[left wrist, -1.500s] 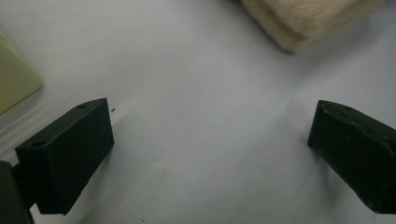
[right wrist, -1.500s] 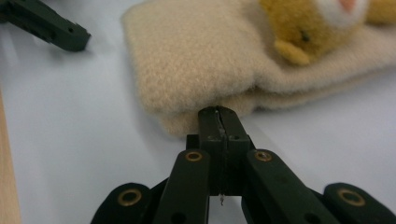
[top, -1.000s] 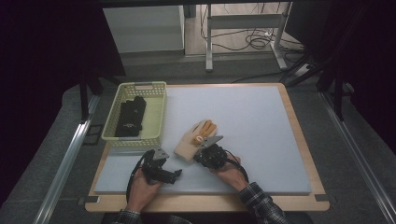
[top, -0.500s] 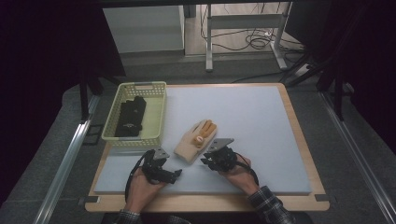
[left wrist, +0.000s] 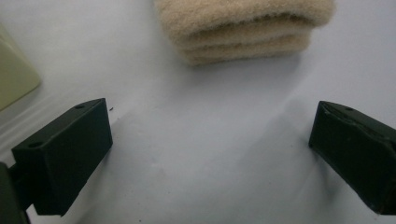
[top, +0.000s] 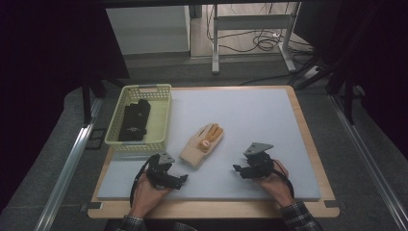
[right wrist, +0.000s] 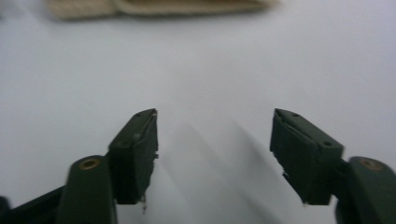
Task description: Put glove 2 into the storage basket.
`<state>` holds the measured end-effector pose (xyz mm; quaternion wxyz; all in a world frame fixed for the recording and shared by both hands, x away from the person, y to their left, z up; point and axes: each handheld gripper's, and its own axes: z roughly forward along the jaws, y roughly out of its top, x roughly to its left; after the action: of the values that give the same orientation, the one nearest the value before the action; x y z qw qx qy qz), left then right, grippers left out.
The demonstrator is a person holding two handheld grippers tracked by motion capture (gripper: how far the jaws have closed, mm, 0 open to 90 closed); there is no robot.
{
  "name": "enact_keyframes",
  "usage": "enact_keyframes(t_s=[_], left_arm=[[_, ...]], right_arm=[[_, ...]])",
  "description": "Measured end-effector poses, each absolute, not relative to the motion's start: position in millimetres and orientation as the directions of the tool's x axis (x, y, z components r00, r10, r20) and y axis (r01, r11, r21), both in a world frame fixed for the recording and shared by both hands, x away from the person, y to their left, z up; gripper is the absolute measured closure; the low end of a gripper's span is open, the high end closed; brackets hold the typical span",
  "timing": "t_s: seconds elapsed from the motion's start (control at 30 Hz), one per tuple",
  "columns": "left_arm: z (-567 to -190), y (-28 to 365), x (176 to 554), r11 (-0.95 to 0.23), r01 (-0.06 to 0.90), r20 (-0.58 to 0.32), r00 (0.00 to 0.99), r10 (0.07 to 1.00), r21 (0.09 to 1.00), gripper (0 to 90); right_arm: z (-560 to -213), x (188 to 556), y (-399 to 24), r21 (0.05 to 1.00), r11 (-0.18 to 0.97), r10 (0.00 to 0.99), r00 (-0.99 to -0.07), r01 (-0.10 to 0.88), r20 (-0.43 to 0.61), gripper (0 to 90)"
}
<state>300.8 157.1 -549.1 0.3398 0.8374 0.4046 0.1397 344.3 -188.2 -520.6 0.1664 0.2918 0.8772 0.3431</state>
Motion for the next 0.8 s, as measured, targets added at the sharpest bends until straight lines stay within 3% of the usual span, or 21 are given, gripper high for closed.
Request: enact_keyframes(t_s=[0.3,0.8], left_arm=[[-533.9,150.1,304.5,-0.428,0.599,-0.074,0.634,0.77,0.676,0.0],[-502.6,109.3,347.7,-0.459,0.621,-0.06,0.632,0.773,0.636,0.0]], right_arm=[[-530.7,348.0,-232.4,0.719,0.517,0.715,-0.697,0.465,-0.064,18.6],[-532.8,348.8,-234.7,0.723,0.496,0.73,-0.682,0.481,-0.047,16.4]])
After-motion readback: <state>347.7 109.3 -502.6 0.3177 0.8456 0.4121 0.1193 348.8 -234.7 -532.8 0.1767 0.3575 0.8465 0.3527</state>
